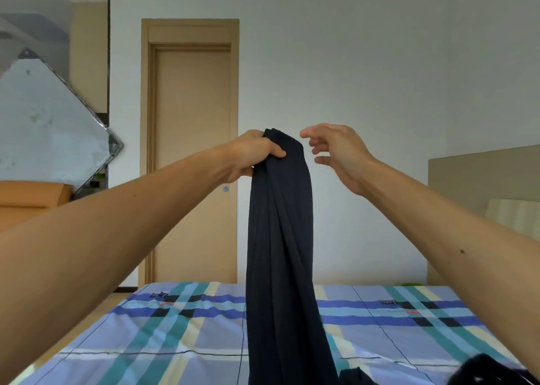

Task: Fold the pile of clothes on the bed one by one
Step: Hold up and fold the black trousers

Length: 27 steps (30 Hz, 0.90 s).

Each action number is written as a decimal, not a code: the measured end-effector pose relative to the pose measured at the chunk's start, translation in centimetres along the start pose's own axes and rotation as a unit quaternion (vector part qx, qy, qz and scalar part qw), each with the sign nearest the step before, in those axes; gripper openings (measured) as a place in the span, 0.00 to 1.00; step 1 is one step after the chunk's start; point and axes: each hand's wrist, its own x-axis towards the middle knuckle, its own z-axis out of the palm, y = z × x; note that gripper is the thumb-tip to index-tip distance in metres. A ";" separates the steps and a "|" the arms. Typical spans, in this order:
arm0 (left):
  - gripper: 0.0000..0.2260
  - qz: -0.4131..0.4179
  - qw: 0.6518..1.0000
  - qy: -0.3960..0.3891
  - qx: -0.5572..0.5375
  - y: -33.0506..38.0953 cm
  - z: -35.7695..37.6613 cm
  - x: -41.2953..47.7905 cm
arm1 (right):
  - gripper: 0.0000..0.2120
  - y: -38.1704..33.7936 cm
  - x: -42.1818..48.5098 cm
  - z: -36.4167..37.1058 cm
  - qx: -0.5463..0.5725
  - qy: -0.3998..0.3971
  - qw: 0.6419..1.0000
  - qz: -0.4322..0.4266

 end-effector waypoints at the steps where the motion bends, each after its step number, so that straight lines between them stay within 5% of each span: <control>1: 0.12 -0.003 1.000 -0.018 -0.022 -0.1 0.0 -0.2 | 0.13 1.1 -0.3 -0.4 -0.004 0.034 0.999 -0.001; 3: 0.13 0.001 0.996 -0.068 -0.063 -0.3 0.3 -0.7 | 0.22 3.8 -1.1 -1.3 0.057 -0.006 0.997 0.048; 7: 0.14 0.001 0.992 -0.125 -0.026 -1.2 0.7 -0.6 | 0.18 8.4 -3.5 -2.3 0.171 -0.209 0.953 0.136; 11: 0.10 -0.005 0.971 -0.111 0.210 -1.3 0.6 -0.3 | 0.16 10.0 -3.4 -1.6 0.128 -0.141 0.977 0.091; 16: 0.17 -0.035 0.933 -0.165 0.318 -0.2 2.4 -0.4 | 0.16 9.5 -3.1 -0.1 0.077 -0.114 0.989 0.055; 20: 0.10 -0.020 0.926 -0.140 0.349 -0.3 4.0 0.3 | 0.22 11.0 -4.0 0.5 0.160 -0.076 0.981 0.078; 27: 0.09 -0.006 0.953 -0.018 0.302 1.2 2.8 1.7 | 0.15 20.8 -12.1 2.5 0.045 -0.304 0.917 0.254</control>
